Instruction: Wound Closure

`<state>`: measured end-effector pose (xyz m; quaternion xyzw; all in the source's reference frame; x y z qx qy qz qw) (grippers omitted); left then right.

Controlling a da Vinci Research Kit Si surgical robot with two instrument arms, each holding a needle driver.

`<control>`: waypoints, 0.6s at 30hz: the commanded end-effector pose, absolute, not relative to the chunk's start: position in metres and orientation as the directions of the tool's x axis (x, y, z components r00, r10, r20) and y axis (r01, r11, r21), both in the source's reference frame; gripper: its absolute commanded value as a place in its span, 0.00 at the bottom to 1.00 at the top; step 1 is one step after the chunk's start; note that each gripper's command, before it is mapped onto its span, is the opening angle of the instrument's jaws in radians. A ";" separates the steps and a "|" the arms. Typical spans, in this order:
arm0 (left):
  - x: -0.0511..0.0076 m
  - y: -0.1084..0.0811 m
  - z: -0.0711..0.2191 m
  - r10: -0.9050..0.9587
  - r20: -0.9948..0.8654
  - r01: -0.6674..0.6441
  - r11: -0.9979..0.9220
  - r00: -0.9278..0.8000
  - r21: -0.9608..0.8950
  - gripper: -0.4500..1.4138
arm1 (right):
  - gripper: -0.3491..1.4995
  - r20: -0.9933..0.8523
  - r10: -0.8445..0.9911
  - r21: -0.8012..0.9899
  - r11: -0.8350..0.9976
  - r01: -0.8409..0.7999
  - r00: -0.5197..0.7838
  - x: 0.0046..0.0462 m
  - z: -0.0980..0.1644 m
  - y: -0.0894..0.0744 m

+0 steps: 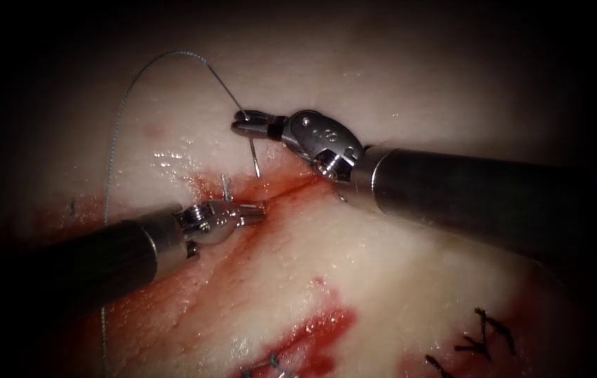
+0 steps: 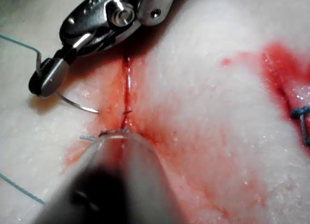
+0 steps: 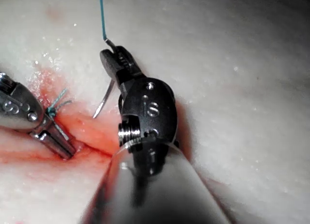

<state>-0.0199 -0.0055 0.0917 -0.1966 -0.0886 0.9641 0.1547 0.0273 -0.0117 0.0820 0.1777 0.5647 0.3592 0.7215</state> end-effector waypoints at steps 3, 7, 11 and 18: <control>-0.0200 -0.005 0.092 0.329 -0.353 -0.261 -0.938 -0.876 -0.228 0.26 | 0.00 -0.604 0.792 0.728 0.595 -0.340 0.092 0.0283 0.082 -0.011; -0.0198 -0.005 0.092 0.328 -0.353 -0.259 -0.938 -0.876 -0.230 0.25 | 0.00 -0.482 0.872 0.798 0.477 -0.368 0.086 0.0282 0.082 -0.012; -0.0198 -0.005 0.092 0.328 -0.353 -0.259 -0.938 -0.876 -0.230 0.25 | 0.00 -0.440 0.894 0.820 0.440 -0.366 0.088 0.0282 0.082 -0.012; -0.0199 -0.005 0.091 0.330 -0.352 -0.260 -0.937 -0.876 -0.234 0.26 | 0.00 -0.330 0.935 0.886 0.355 -0.298 0.133 0.0283 0.083 -0.014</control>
